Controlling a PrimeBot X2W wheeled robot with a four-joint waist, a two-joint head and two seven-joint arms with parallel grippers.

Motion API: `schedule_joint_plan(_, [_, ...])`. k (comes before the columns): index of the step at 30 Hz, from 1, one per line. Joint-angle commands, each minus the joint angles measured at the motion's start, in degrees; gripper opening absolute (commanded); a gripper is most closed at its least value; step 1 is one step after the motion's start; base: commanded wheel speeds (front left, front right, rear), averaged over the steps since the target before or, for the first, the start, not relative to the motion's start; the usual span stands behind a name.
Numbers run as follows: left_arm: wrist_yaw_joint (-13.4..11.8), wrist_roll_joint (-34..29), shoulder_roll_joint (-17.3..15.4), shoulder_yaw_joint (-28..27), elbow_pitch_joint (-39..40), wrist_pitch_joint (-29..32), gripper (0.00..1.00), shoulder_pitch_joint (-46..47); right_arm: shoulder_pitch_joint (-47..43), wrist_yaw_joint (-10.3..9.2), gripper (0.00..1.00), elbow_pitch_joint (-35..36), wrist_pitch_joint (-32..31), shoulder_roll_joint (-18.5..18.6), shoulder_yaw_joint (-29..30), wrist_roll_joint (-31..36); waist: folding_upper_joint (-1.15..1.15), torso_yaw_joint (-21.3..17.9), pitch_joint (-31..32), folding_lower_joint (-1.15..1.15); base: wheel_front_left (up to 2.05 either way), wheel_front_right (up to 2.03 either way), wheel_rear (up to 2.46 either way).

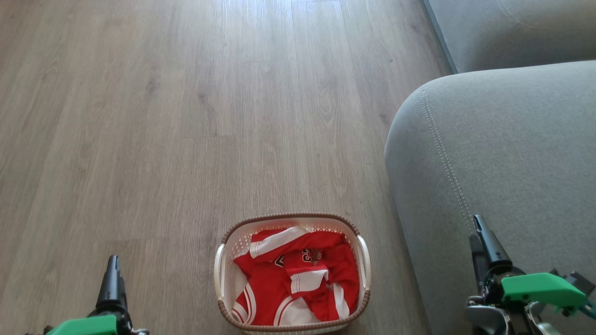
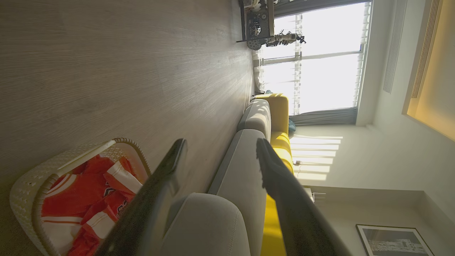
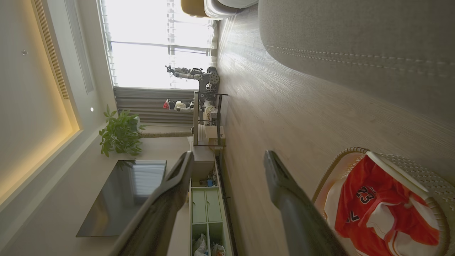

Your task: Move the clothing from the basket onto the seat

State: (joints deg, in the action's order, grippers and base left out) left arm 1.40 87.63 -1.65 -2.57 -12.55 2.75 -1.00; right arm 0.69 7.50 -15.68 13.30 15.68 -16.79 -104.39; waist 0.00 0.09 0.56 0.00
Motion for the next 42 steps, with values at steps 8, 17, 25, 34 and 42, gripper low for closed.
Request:
schedule_joint_plan(8, [-1.4, -7.3, -0.5, 1.1, 4.3, -1.9, 1.00, 0.9, 2.3, 0.00, 1.00, 3.2, 0.4, -0.8, 1.9, 9.8, 0.00, 0.0, 0.2, 0.00, 0.00, 0.00, 0.00])
schedule_joint_plan(17, [-2.3, -15.6, -0.6, 2.6, 6.1, -3.4, 1.00, 0.5, 2.0, 0.00, 1.00, 4.9, 0.5, -2.0, 3.1, 19.5, 0.00, 0.1, 0.4, 0.00, 0.00, 0.00, 0.00])
schedule_joint_plan(25, [-2.8, -22.9, -0.7, 3.5, 6.8, -4.8, 1.00, 0.0, 1.6, 0.00, 1.00, 5.6, 0.7, -3.0, 3.7, 27.7, 0.00, 0.2, 0.7, 0.00, 0.00, 0.00, 0.00])
schedule_joint_plan(34, [-3.0, -31.5, -0.7, 3.6, 6.8, -6.3, 1.00, -0.9, 0.9, 0.00, 1.00, 5.9, 0.8, -4.1, 4.4, 37.0, 0.00, 0.2, 1.0, 0.00, 0.00, 0.00, 0.00])
schedule_joint_plan(42, [-3.4, -37.8, -0.8, 3.6, 7.0, -7.6, 1.00, -1.9, 0.4, -0.01, 1.00, 5.7, 0.9, -5.2, 5.1, 45.4, 0.00, 0.2, 1.3, 0.00, 0.00, 0.00, 0.00])
